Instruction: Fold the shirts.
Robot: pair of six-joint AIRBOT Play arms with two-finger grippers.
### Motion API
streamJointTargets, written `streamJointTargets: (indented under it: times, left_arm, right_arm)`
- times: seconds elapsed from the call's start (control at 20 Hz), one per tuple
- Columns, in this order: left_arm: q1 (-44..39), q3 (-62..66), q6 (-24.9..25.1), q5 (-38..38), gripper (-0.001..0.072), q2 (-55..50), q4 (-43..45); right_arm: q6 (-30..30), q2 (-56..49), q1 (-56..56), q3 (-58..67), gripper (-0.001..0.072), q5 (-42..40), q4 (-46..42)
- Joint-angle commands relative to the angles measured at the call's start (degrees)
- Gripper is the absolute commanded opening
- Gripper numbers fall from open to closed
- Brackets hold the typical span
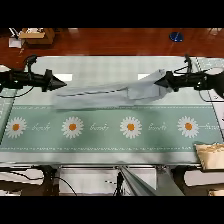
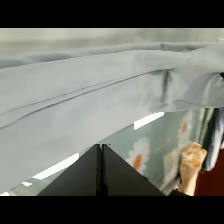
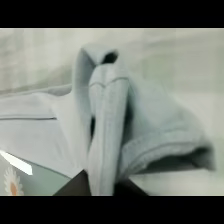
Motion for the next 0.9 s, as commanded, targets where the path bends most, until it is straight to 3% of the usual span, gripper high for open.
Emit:
streamJointTargets:
  times: [0.0, 0.15, 0.25, 0.45, 0.6, 0.85]
  left_arm:
    - [-8.6, 0.0, 1.0, 2.9, 0.0018, 0.6, -4.6]
    - [-20.0, 0.0, 0.7, 10.4, 0.0018, 0.6, -4.6]
    - [-27.3, 0.0, -2.4, 16.7, 0.0018, 0.5, -4.6]
    - [-40.2, 0.1, -6.2, 27.3, 0.0019, -1.7, -4.6]
    - [-46.6, 0.1, -8.8, 30.9, 0.0019, -5.2, -5.1]
    - [-52.0, 0.1, -8.7, 34.6, 0.0019, -10.1, -12.0]
  right_arm:
    - [5.0, 10.7, 0.2, 0.0, 0.0031, 2.5, -9.1]
    - [11.5, 18.6, 0.2, 0.0, 0.0031, 4.0, -16.9]
    - [14.6, 22.5, 0.2, 0.0, 0.0031, 6.2, -20.9]
    - [18.5, 27.0, 0.2, 0.0, 0.0031, 10.4, -23.0]
    - [20.7, 29.1, 0.2, 0.0, 0.0031, 12.2, -23.1]
    - [23.8, 31.8, 0.4, 0.0, 0.0031, 15.9, -23.2]
